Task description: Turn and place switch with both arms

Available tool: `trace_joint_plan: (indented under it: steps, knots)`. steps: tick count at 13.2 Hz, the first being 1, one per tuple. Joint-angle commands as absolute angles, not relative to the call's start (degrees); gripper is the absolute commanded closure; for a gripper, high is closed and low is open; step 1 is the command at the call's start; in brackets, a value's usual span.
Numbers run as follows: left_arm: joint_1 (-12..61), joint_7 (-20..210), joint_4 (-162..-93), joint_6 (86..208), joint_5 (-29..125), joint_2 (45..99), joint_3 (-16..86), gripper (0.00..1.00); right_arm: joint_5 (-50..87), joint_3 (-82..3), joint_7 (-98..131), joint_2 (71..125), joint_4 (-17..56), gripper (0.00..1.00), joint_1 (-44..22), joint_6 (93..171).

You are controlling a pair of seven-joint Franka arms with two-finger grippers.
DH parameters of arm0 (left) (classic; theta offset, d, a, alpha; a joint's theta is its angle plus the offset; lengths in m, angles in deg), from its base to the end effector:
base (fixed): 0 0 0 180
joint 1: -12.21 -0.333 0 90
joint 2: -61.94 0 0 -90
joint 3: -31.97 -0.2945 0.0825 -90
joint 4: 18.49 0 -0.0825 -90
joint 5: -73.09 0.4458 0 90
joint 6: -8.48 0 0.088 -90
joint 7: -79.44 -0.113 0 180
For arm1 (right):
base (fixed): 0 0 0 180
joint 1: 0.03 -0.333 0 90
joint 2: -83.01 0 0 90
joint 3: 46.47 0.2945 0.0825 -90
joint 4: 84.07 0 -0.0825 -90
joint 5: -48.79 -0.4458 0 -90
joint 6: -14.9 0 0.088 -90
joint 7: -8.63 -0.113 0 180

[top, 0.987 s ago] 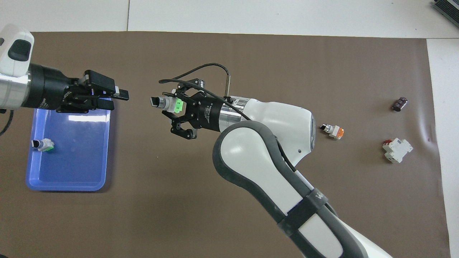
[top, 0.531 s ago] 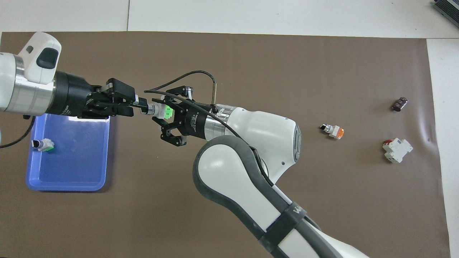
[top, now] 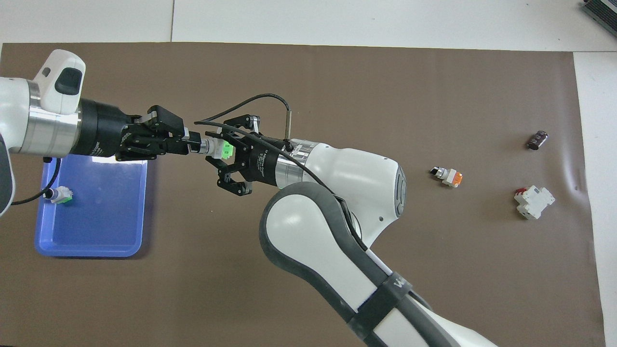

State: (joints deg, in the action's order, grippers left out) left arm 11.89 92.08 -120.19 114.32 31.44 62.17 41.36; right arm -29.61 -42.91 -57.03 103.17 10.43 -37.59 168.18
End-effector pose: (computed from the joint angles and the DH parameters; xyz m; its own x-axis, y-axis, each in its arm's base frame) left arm 0.6200 -0.1558 0.5300 0.9716 0.1896 -0.1418 0.2362 -0.7354 0.6351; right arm 0.5847 0.4681 0.4163 0.2141 -0.5107 -0.8327 -0.9326 0.1467 -0.3297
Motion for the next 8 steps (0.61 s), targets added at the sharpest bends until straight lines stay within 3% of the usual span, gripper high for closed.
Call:
trace_joint_plan:
  steps: [1,5,8]
  knots:
    - [11.77,92.27,-122.73,116.5,28.97,60.97,41.11,0.63,-28.11,-42.69,-57.99,104.1,9.09,1.0,-37.38,168.89]
    - [11.24,92.27,-122.73,116.5,28.71,61.15,41.11,0.69,-28.11,-42.69,-57.9,104.1,9.09,1.0,-37.38,168.89]
    - [11.24,92.27,-122.99,116.5,28.71,61.15,41.11,0.79,-28.11,-42.69,-57.9,104.1,9.0,1.0,-37.38,168.89]
